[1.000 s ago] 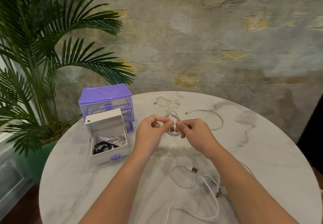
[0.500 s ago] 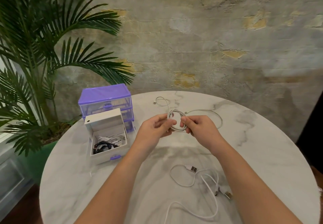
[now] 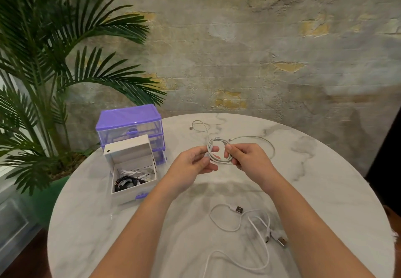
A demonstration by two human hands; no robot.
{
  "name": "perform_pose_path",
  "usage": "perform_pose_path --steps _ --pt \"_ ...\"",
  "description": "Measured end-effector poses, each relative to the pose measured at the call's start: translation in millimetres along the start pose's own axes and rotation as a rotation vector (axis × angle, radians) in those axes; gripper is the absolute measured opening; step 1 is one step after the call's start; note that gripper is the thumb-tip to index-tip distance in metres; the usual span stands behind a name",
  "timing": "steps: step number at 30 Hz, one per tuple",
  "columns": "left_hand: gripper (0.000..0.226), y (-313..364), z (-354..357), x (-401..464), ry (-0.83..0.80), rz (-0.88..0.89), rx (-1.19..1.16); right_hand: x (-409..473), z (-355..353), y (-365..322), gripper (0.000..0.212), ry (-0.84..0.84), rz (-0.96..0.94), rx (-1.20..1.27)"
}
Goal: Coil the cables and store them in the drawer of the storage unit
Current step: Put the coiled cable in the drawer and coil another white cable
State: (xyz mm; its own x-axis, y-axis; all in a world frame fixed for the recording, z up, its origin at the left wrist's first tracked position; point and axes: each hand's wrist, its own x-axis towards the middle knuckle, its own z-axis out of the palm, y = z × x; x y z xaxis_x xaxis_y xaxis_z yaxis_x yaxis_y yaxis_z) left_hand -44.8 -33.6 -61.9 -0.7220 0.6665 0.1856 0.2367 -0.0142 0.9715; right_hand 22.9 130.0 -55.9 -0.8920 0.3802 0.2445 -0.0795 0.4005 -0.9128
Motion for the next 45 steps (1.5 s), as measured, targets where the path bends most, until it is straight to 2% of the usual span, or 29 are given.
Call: perform_pose_path --steps 5,9,16,22,26,30,33,36,38,42,45 --pt "0.02 4 1 -3 -0.019 -0.104 -0.171 1 3 6 0.036 0.094 -0.04 -0.302" --pt "0.02 -1 8 -1 0.083 -0.091 -0.195 -1 3 6 0.035 0.125 -0.063 -0.443" --pt "0.018 -15 16 5 0.27 -0.118 -0.212 3 1 9 0.028 -0.071 -0.032 -0.287" --pt "0.018 -16 14 6 0.365 -0.098 -0.313 4 -28 9 0.016 -0.154 0.011 -0.34" --pt "0.015 -14 16 5 0.38 -0.081 -0.401 -11 -62 17 0.016 -0.221 0.133 -0.612" --pt "0.019 -15 15 5 0.402 -0.058 -0.46 -29 -83 35 0.005 -0.168 0.32 -0.69" --pt "0.021 -15 15 4 0.398 -0.048 -0.473 -37 -95 37 0.029 -0.078 0.393 -0.76" --pt "0.021 -16 19 4 0.36 -0.06 -0.474 -39 -97 26 0.057 -0.04 0.47 -0.703" --pt "0.018 -17 21 3 0.331 -0.071 -0.476 -38 -95 19 0.066 -0.004 0.496 -0.6" --pt "0.015 -17 20 3 0.303 -0.106 -0.541 -31 -98 4 0.066 0.06 0.454 -0.473" --pt "0.016 -15 19 3 0.272 -0.142 -0.61 -28 -106 -3 0.052 0.037 0.41 -0.242"
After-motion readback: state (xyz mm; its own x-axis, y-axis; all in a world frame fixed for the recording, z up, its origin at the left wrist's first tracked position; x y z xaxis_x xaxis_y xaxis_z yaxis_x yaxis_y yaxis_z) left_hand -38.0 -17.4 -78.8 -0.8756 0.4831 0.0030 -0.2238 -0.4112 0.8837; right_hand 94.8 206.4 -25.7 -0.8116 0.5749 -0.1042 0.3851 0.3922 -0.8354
